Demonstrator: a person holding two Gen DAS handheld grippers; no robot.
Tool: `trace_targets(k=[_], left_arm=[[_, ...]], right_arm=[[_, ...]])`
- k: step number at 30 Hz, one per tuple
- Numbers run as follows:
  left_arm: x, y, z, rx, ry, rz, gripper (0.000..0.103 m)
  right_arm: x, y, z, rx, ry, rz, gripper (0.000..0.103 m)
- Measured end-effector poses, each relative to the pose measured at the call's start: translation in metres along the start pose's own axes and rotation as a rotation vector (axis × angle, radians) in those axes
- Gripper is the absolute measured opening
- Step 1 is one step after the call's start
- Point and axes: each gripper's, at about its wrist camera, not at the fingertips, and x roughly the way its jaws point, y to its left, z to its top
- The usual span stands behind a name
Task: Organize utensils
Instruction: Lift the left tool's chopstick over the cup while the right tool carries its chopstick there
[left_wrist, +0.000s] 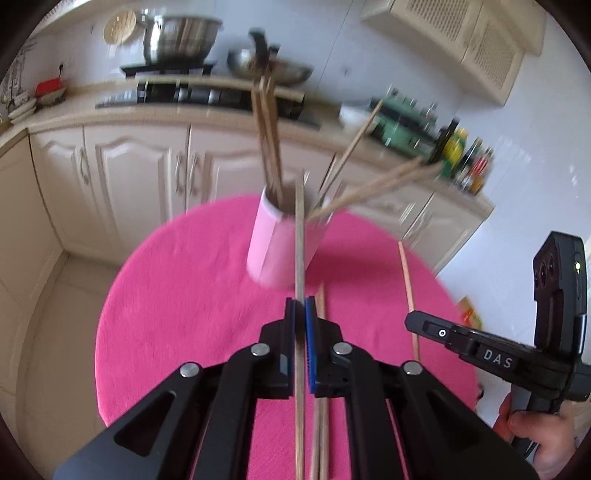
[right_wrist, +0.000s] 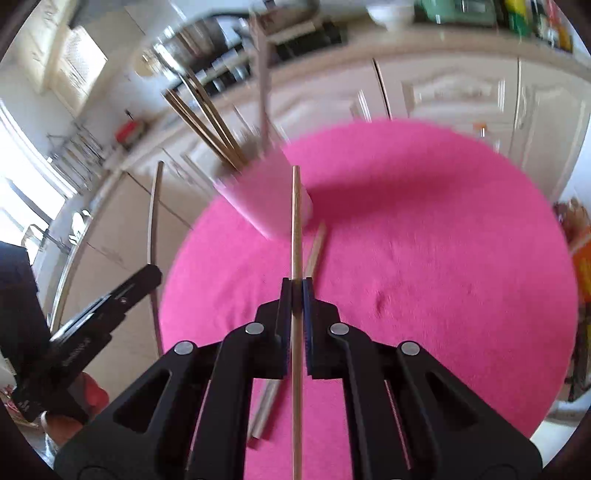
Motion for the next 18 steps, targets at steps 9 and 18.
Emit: trace_targets(k=[9,18], left_arm=[[-0.036,-0.014,0.045,0.024,-0.179,-0.055,0.005],[-0.016,-0.013,0.103,-0.016,-0.335,-0.074,0.005]], right_arm=[[-0.052,0.046,0.033,-0.047,-0.287,0.07,0.006],[-0.035,0.066,0.094,-0.118,-0.475,0.106,0.006]])
